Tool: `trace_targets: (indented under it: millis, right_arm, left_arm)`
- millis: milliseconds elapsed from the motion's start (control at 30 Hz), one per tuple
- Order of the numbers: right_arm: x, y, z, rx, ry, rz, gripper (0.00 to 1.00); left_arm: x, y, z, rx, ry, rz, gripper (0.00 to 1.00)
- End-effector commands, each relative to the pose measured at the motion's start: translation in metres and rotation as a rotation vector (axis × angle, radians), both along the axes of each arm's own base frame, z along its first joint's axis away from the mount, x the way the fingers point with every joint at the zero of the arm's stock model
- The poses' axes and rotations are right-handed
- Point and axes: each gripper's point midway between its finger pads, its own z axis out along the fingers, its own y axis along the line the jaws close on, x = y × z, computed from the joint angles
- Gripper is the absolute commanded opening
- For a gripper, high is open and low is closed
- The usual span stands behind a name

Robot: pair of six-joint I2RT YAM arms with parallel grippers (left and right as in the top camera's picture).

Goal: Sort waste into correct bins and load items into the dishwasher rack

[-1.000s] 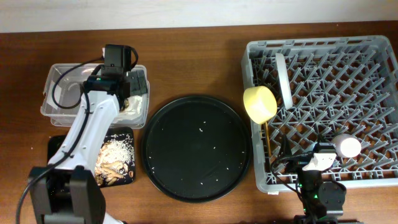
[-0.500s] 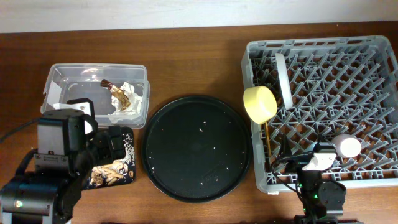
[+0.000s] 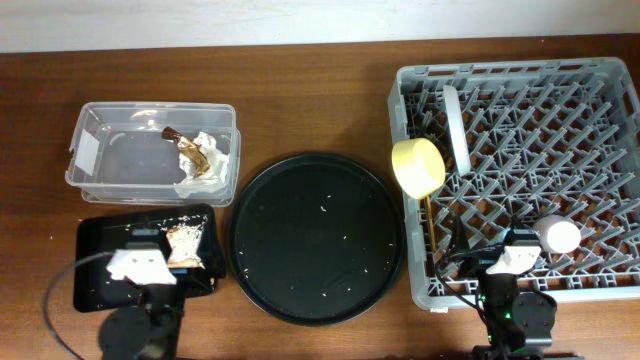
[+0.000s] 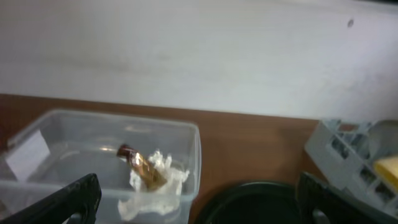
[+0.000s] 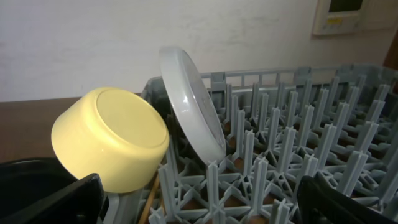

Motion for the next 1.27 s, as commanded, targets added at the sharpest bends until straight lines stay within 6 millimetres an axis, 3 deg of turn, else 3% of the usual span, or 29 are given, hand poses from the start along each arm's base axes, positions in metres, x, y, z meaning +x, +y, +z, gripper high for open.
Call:
trace_targets:
  millis: [0,200,1233]
  right_arm:
    - [0.0,-0.001,-0.002,-0.007,0.002,-0.001,0.98]
    - [0.0,-0.001,-0.002,-0.007,0.002,-0.001,0.98]
    - [0.0,-0.001,-0.002,-0.007,0.002,-0.001,0.99]
  left_arm:
    - [0.003,-0.004,-0.048,0.019,0.014,-0.022,0.99]
    - [0.014,-0.005,-0.103,0.013,-0.031,-0.02,0.99]
    - [0.015,-0.005,-0.105,0.012,-0.04,-0.018,0.99]
